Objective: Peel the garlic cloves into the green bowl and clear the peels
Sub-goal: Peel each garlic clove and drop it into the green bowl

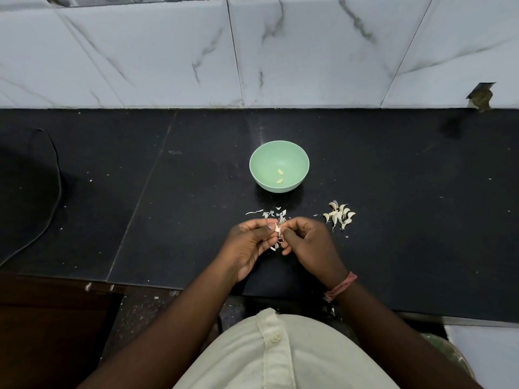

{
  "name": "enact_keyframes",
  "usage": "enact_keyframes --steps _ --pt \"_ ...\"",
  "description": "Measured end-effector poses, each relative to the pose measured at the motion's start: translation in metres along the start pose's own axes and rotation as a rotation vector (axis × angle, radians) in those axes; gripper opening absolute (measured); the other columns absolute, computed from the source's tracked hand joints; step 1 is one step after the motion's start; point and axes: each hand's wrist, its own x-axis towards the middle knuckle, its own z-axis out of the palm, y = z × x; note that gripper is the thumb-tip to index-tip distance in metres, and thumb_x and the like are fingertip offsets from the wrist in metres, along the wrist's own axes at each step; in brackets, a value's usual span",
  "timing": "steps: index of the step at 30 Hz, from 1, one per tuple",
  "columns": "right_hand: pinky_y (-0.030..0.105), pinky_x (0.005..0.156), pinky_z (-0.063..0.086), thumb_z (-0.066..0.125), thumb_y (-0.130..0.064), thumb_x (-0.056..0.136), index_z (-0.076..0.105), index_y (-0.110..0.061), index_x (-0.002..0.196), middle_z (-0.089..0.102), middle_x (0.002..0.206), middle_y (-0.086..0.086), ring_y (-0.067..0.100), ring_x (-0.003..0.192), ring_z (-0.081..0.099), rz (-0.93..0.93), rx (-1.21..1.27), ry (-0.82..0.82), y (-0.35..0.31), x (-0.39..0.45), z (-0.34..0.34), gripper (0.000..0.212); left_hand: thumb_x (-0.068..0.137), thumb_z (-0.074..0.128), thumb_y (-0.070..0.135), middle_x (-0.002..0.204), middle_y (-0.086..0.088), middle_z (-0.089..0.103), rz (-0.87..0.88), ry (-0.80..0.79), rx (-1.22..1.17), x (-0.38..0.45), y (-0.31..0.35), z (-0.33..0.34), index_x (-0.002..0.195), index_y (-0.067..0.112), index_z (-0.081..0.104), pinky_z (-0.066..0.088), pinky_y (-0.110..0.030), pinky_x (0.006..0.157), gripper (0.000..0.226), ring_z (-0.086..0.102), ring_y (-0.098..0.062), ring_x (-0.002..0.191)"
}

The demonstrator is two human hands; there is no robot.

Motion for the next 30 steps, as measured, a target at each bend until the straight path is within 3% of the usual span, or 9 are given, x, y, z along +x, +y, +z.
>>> enact_keyframes --steps 4,11,20,25,30 --pt "0.04 0.056 0.059 0.064 -0.005 0.09 0.071 -0.007 0.085 0.068 0.063 -0.001 0.016 0.055 0.063 0.002 -0.052 0.011 -0.002 -0.0019 -0.0004 0.009 0.09 0.066 -0.003 0.087 -0.014 0.074 0.029 -0.004 0.02 -0.001 -0.0011 0.002 0.101 -0.004 0.071 0.058 -0.02 0.068 0.012 0.069 -0.014 0.072" --pt "0.025 0.048 0.047 0.065 -0.009 0.088 0.066 -0.006 0.081 0.067 0.061 -0.003 0.008 0.048 0.053 -0.014 -0.117 0.044 -0.0081 -0.0043 0.0001 0.008 0.09 0.066 -0.002 0.093 -0.014 0.073 0.049 -0.026 -0.027 -0.0034 -0.0018 0.0081 0.101 -0.003 0.07 0.059 -0.022 0.073 0.012 0.071 -0.015 0.079" --pt "0.035 0.055 0.052 0.065 -0.015 0.088 0.062 -0.01 0.085 0.068 0.071 0.011 0.011 0.054 0.057 -0.017 -0.132 0.03 -0.0026 -0.0011 0.002 0.007 0.089 0.061 -0.01 0.093 -0.013 0.071 0.002 -0.093 -0.096 -0.005 -0.0008 0.0076 0.099 0.001 0.067 0.059 -0.023 0.069 0.015 0.072 -0.016 0.081" --pt "0.028 0.057 0.048 0.064 -0.013 0.087 0.06 -0.012 0.083 0.067 0.075 0.01 0.01 0.059 0.056 -0.041 -0.161 0.047 0.0007 -0.0011 0.0012 0.006 0.09 0.062 -0.007 0.09 -0.012 0.073 0.009 -0.105 -0.085 -0.0065 0.0002 0.0059 0.101 -0.001 0.068 0.058 -0.02 0.07 0.014 0.071 -0.013 0.076" --pt "0.031 0.057 0.051 0.061 -0.009 0.093 0.061 -0.009 0.088 0.068 0.076 0.012 0.013 0.055 0.06 -0.051 -0.122 0.079 -0.0022 0.004 -0.002 0.004 0.091 0.061 -0.007 0.097 -0.017 0.074 -0.001 -0.109 -0.115 -0.0062 -0.0017 0.0024 0.103 -0.002 0.069 0.06 -0.024 0.078 0.015 0.072 -0.017 0.082"
